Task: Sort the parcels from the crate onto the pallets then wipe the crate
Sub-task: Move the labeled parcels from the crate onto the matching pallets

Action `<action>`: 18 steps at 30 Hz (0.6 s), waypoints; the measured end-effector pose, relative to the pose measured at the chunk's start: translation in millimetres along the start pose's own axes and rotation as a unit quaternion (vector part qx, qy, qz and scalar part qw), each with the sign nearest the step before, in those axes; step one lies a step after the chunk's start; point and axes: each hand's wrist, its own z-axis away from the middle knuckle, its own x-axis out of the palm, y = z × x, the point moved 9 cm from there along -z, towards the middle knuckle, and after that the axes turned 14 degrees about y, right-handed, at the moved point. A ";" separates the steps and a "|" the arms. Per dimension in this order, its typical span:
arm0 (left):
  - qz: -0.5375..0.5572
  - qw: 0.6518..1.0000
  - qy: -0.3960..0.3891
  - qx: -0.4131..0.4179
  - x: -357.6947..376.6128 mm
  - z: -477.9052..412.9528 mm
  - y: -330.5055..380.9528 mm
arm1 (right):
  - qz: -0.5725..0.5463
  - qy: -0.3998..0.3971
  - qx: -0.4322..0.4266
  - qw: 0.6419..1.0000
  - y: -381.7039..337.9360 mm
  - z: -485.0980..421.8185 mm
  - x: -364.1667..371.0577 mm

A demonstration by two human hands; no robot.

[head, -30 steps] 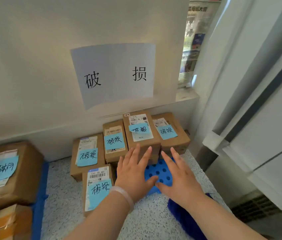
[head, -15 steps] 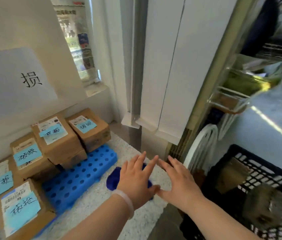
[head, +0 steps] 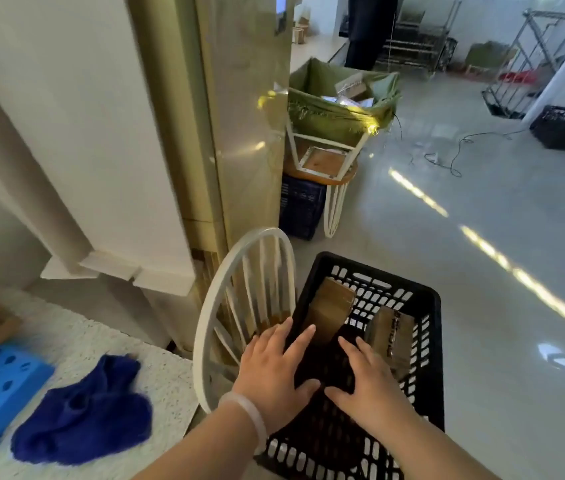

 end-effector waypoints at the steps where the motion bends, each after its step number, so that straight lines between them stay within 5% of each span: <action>1: 0.004 1.000 -0.010 -0.008 12.3 -10.2 5.0 | -0.009 -0.003 0.019 1.000 17.4 -7.9 -1.9; 8: 0.031 0.993 -0.087 -0.068 109.7 -72.2 32.5 | -0.053 -0.022 0.106 0.993 107.0 -63.4 8.3; 18: 0.033 0.978 -0.116 -0.168 191.1 -147.7 7.0 | -0.099 -0.054 0.084 0.990 121.8 -168.8 49.4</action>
